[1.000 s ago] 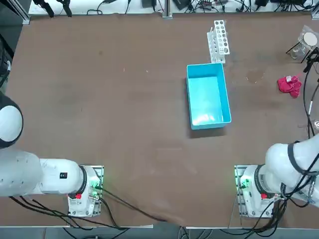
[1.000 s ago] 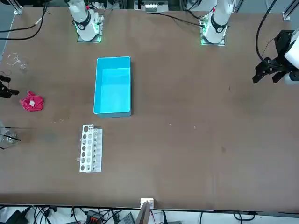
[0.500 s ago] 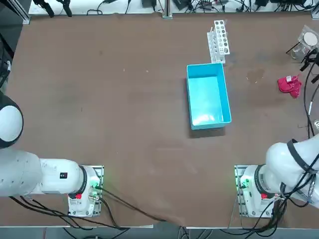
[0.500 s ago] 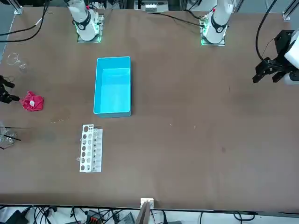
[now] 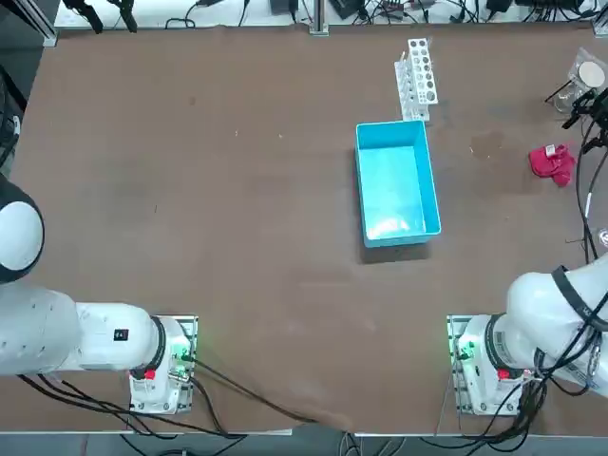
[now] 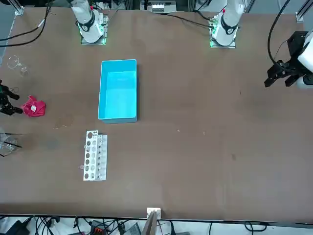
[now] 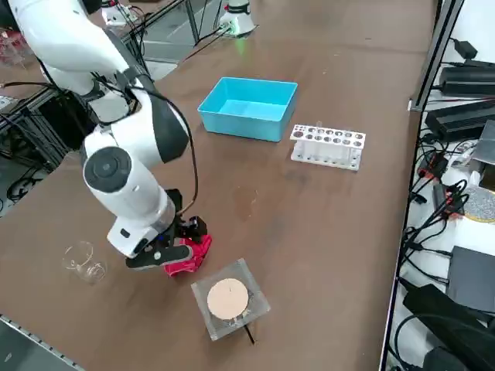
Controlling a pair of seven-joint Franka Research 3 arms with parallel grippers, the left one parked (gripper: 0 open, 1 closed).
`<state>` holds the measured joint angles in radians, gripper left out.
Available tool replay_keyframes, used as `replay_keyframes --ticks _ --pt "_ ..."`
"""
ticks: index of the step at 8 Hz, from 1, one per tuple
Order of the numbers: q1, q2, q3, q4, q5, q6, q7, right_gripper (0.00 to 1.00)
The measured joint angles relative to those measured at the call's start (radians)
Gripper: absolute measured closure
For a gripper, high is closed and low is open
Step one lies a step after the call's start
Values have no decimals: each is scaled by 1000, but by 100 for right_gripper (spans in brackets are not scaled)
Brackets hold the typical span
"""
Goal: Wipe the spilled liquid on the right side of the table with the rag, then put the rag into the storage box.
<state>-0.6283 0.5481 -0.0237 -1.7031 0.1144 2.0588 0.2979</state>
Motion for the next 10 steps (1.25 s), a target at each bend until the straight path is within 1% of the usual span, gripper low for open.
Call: replay_keyframes --ticks 3,5,6,7,8,9,10 --pt "-4 38 0 -1 0 11 3 0" --pt "-5 47 0 -2 0 12 3 7" --pt "-5 47 1 -2 0 4 3 17" --pt "-5 47 1 -2 0 -6 0 37" --pt "-6 46 1 -2 0 -9 -1 50" --pt "-7 46 1 -2 0 -12 -2 55" --pt "-7 45 1 -2 0 -17 -2 76"
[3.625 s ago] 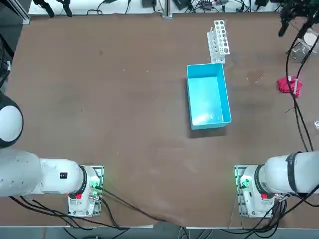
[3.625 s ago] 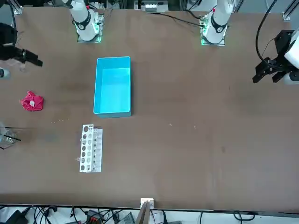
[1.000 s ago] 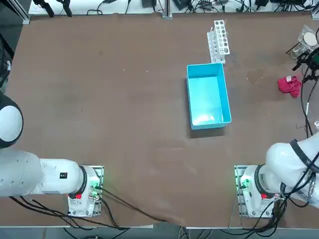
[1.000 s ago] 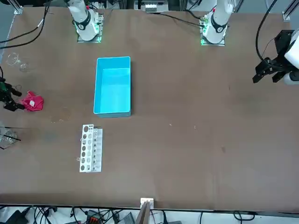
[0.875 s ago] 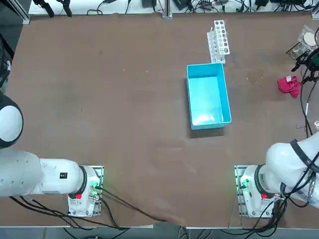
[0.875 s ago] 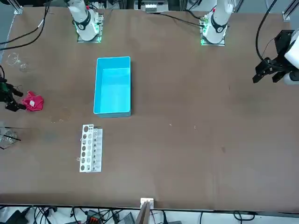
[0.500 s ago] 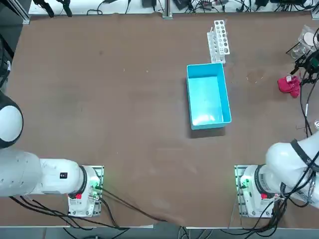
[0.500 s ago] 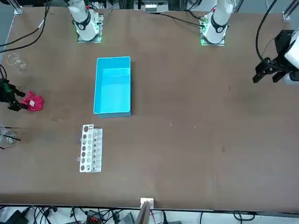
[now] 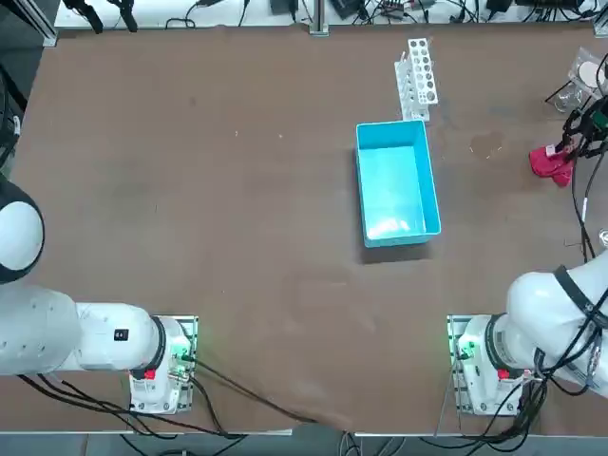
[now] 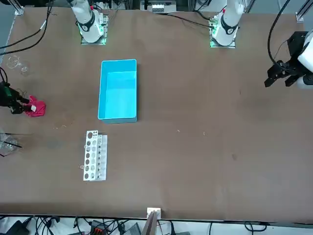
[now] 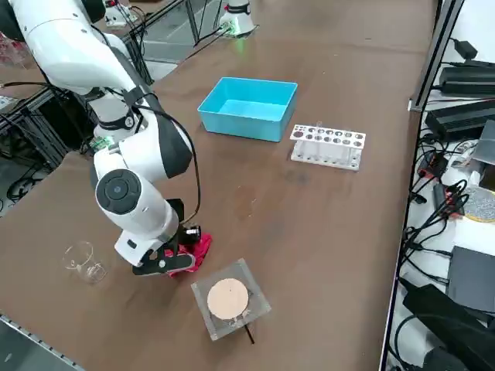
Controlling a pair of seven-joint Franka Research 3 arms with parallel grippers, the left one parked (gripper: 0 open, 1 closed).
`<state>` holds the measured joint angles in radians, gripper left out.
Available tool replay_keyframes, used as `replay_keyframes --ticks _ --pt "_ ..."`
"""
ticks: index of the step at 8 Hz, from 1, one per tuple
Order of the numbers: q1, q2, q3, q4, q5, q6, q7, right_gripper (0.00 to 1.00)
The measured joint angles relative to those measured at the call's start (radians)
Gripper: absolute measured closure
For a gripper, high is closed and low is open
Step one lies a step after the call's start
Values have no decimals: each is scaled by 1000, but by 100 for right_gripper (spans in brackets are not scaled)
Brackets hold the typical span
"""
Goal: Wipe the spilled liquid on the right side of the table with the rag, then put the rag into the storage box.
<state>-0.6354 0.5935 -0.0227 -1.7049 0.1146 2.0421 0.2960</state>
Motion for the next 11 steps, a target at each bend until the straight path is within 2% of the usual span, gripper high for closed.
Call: replay_keyframes --ticks 1,3,5,8,10,11 --pt "-1 -1 0 1 0 -2 0 90" --pt "-3 -13 0 7 0 -15 -7 98" --pt "-1 -58 7 15 0 -46 -23 99" --pt "27 -144 71 33 -1 -152 -38 99" --pt "130 -147 83 32 1 -165 22 99" --pt "196 -144 85 33 2 -143 117 99"
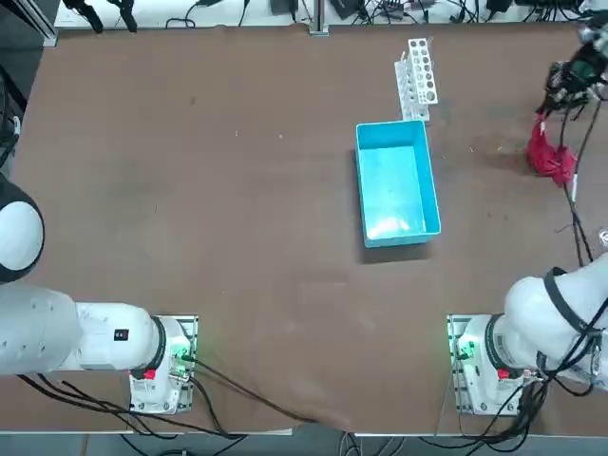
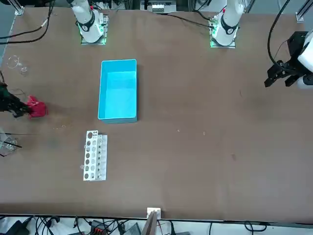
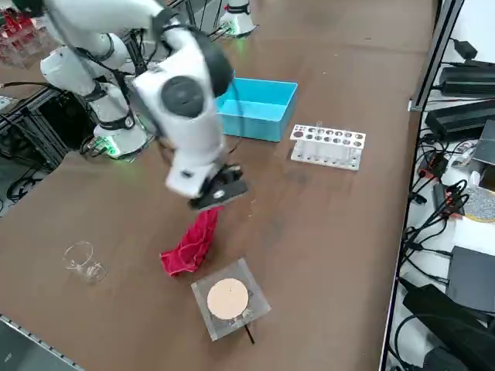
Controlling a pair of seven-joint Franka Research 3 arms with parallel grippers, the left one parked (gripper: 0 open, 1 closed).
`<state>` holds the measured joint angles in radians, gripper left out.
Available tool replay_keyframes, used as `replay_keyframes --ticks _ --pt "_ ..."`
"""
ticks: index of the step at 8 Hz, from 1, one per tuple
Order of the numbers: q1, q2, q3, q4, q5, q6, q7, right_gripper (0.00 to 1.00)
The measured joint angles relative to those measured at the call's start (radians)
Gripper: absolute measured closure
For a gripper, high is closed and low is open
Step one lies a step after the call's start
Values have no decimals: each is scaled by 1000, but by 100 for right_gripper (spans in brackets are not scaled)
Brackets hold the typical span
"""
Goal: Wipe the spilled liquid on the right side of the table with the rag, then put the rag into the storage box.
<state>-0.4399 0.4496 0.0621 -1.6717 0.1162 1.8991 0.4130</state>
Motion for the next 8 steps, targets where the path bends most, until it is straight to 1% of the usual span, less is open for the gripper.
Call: replay_keyframes --ticks 2,3,4,5,6,8 --pt "123 2 1 21 0 66 241 99" --pt "166 7 1 32 2 78 350 99" --pt "201 17 2 38 35 84 433 99" --pt "230 30 2 39 86 84 466 99" --pt "254 42 1 39 113 61 474 99" --pt "278 48 3 39 125 -60 458 99"
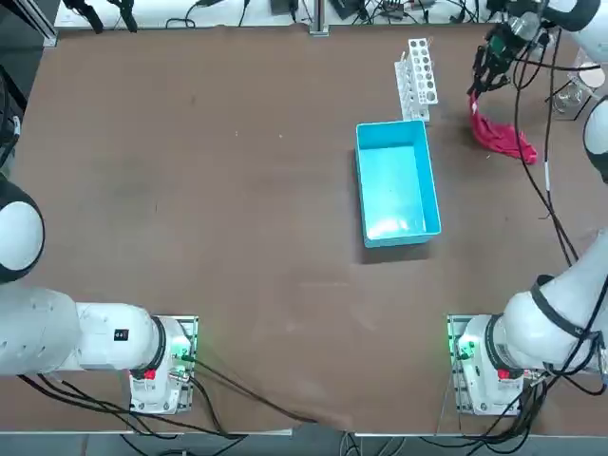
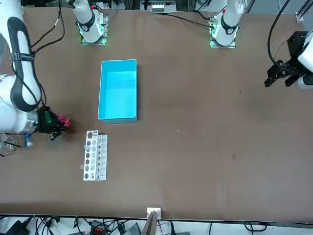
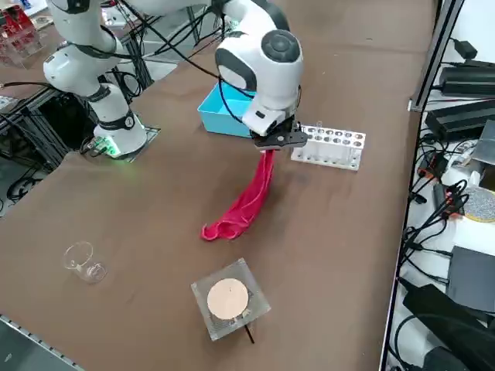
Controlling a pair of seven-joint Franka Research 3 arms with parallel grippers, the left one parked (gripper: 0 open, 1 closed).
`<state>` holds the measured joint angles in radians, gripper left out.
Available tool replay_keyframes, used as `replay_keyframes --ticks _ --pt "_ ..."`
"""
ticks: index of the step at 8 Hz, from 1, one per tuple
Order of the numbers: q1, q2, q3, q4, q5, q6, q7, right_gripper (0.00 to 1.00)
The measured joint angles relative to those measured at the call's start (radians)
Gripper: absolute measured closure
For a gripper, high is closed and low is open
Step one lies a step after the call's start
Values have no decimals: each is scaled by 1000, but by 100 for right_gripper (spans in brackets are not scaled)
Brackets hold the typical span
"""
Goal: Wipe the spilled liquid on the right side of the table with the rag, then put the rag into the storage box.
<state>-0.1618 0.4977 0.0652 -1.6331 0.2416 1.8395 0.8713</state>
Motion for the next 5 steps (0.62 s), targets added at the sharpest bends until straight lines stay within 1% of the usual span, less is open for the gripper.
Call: replay_keyframes --ticks 1,3,5 --pt "18 0 2 0 4 -62 -37 99" --pt "78 1 8 -4 8 -172 -102 99" --pt "143 1 15 -5 12 -231 -112 99"
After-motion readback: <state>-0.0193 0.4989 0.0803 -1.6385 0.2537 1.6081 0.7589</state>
